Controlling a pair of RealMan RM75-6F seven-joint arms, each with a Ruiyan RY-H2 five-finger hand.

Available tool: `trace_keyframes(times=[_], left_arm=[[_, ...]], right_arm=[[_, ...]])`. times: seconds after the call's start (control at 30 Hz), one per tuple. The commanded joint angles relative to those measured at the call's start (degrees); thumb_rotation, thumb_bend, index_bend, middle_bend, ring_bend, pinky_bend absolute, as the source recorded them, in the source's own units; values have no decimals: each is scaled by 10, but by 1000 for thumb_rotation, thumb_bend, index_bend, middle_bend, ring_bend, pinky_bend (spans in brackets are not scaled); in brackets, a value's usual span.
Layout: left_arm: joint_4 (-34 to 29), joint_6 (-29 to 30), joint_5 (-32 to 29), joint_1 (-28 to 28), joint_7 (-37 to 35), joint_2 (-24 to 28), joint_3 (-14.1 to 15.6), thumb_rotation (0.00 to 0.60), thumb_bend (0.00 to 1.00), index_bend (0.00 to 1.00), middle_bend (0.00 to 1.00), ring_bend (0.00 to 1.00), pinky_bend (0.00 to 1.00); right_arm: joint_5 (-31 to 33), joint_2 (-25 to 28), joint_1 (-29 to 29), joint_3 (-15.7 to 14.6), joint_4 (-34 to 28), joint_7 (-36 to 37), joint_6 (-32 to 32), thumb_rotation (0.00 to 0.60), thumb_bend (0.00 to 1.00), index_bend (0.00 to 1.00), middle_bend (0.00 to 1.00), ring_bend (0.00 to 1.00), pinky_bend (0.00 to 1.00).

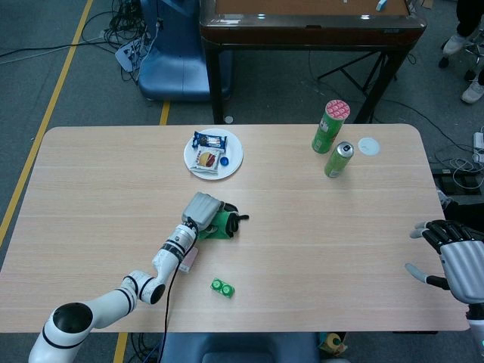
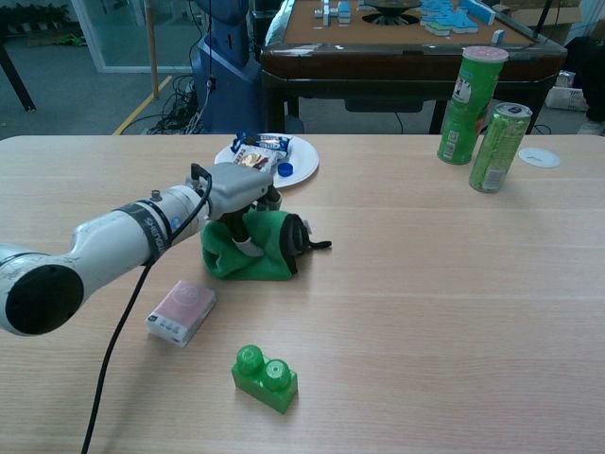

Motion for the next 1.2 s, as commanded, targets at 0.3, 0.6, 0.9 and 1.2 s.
trace_keyframes(times=[0.3, 0.6, 0.9, 1.2], left_arm=[[-127, -3, 4, -2, -29, 4, 0, 600, 163, 530, 568, 588, 746], [-124, -7, 7, -12, 2, -15, 12, 600, 163, 531, 568, 588, 740], [-20, 2, 14, -18, 36, -38, 19, 600, 163, 531, 568, 588, 734], [47, 9, 5, -12, 50, -25, 9, 600, 163, 531, 568, 588, 730]], right_arm=[[-1, 1, -3, -1, -1, -1, 4, 600, 212, 394, 345, 252, 227], [0, 0, -4, -1, -1, -1, 5, 600, 211, 394, 345, 252, 227], [0, 1, -5, -1, -1, 0, 6, 600, 212, 394, 345, 252, 227], [-3, 1, -4, -1, 1, 3, 6, 600, 212, 394, 345, 252, 227]])
